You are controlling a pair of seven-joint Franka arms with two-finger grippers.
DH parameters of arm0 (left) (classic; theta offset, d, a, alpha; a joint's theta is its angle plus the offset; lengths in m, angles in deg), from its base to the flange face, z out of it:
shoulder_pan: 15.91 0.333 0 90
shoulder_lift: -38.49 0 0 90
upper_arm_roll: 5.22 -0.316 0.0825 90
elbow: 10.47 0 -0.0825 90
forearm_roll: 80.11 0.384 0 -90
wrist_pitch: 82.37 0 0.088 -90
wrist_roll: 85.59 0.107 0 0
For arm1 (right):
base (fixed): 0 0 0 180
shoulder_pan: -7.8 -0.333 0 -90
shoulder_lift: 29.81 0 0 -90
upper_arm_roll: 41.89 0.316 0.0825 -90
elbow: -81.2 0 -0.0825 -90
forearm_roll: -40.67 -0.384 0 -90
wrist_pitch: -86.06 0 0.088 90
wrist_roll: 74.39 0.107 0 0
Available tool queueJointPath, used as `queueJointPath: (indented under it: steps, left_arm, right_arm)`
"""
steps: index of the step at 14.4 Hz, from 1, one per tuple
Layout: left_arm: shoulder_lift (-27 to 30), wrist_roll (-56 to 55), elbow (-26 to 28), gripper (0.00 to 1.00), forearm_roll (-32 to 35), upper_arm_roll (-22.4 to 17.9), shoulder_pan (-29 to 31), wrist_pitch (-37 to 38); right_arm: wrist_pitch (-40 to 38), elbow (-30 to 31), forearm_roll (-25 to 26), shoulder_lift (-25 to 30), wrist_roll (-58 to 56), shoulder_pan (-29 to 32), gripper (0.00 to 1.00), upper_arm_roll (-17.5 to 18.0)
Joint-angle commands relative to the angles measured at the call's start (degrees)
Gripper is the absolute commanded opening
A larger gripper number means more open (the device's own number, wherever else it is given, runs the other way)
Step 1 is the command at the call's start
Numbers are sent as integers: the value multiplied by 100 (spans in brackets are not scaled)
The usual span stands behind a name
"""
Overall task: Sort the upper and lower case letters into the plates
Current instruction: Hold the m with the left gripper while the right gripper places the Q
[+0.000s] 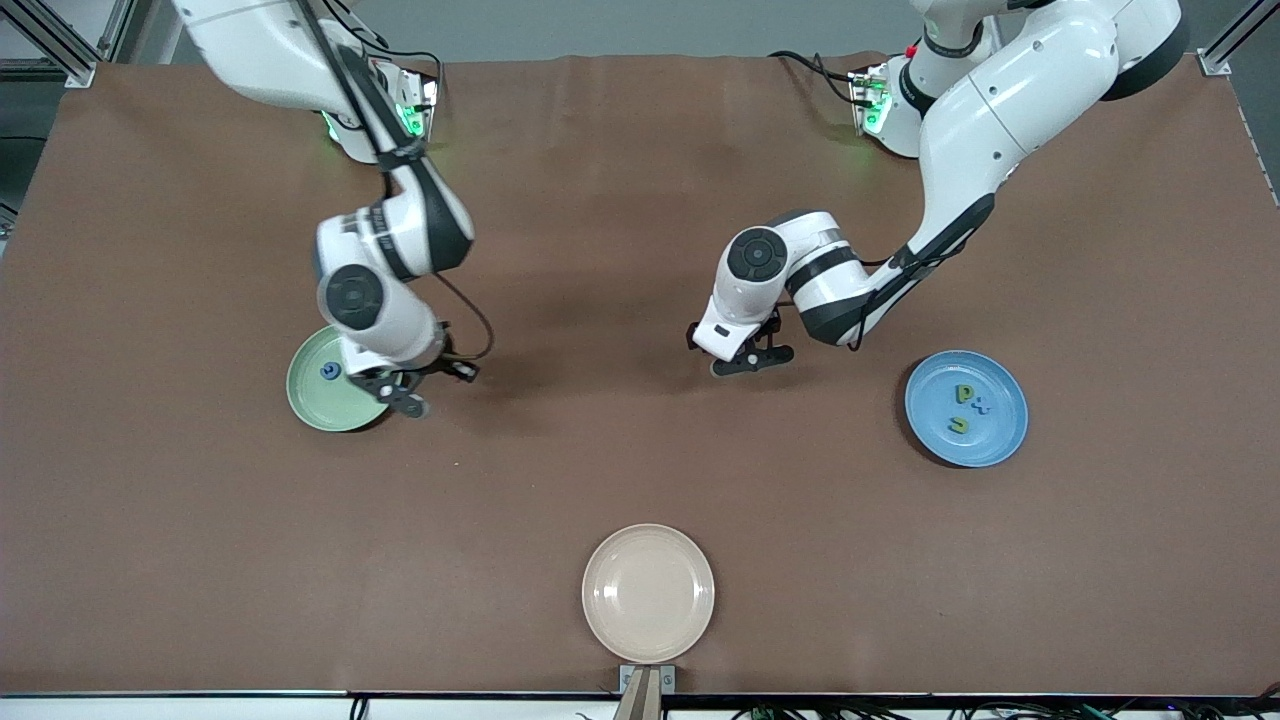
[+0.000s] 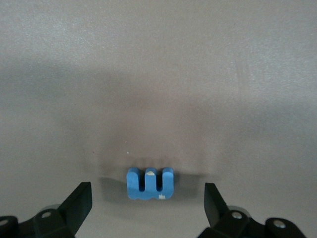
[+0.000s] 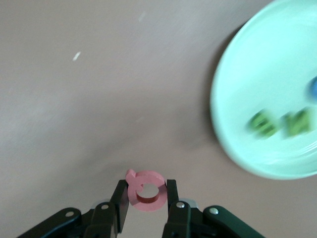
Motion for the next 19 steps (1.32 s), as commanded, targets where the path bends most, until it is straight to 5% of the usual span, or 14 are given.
queueJointPath:
  steps: [1,6,9,15,17,18,19]
  left_arm:
    - [22,-40,10,100,34,-114,-115,-147]
    - [22,-40,10,83,87,-166,-159,-261]
    - [22,-40,2,68,87,-211,-230,-270]
    - [22,-40,2,55,175,-281,-230,-358]
    - [22,-31,2,51,175,-290,-230,-358]
    - [22,-31,2,51,175,-290,-230,-358]
    - [22,-31,-7,51,175,-290,-230,-358]
  right_arm:
    - [-81,245,149,297,-824,560,0,79]
    - [427,682,519,280,-2336,1676,0,87]
    - [1525,1281,519,227,-2461,1739,0,87]
    - [1800,1265,457,-72,-2444,1686,5,113]
    - [1748,1221,466,-72,-2461,1695,28,113]
    - [1748,1221,466,-63,-2461,1695,80,113]
    - [1730,1203,466,-46,-2461,1704,100,113]
